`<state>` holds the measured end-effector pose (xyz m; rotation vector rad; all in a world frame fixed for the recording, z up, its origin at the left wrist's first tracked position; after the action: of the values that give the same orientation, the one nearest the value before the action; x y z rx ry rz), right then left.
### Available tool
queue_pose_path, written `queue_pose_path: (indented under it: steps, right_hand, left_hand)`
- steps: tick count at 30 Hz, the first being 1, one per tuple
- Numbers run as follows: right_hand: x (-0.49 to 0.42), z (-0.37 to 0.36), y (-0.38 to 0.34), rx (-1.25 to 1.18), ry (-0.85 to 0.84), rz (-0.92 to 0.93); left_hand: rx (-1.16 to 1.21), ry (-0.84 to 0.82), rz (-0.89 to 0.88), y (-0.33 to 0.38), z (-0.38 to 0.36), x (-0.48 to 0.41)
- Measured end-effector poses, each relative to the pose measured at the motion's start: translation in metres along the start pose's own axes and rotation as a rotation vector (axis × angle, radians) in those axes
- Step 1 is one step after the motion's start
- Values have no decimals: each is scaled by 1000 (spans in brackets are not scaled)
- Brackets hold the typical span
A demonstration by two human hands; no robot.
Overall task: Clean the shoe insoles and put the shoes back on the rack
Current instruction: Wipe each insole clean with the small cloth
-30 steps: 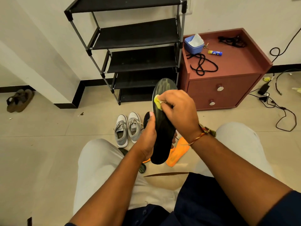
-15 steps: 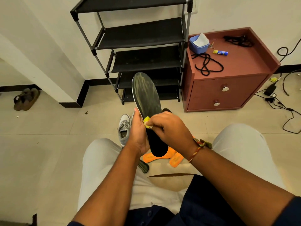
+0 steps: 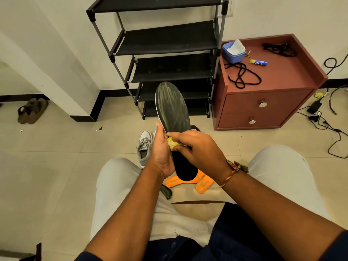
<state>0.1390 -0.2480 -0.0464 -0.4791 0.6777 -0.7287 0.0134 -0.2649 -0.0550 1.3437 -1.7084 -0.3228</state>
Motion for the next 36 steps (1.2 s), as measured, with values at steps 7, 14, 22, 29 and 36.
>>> queue_pose_path:
  steps: [7,14,22,29,36]
  right_hand:
    - [-15,8,-4,157,182,2]
    - [-54,44,0,275,342,3]
    - [-56,49,2,306,315,-65]
    - [-50,42,8,288,220,-63]
    - [-22,24,-11,119,102,61]
  left_hand:
    - [-124,-17,0,-5,-14,13]
    - [-204,-232,73,-7,-22,19]
    - [-256,-305,128,-12,-17,11]
    - [-303,-268,124,-12,-15,9]
    - [-219,-123,35,-4,-10,10]
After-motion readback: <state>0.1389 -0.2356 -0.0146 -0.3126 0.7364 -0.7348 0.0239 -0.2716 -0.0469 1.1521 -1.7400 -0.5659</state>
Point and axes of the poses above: each hand's wrist, its own x-axis away from the middle knuckle, its own z-axis out of the back of the hand, y = z × x, the point moved 1 cm from there along -x, towards the middle knuckle, and after that the axes turned 1 degree about -x, right-handed, at the moved point
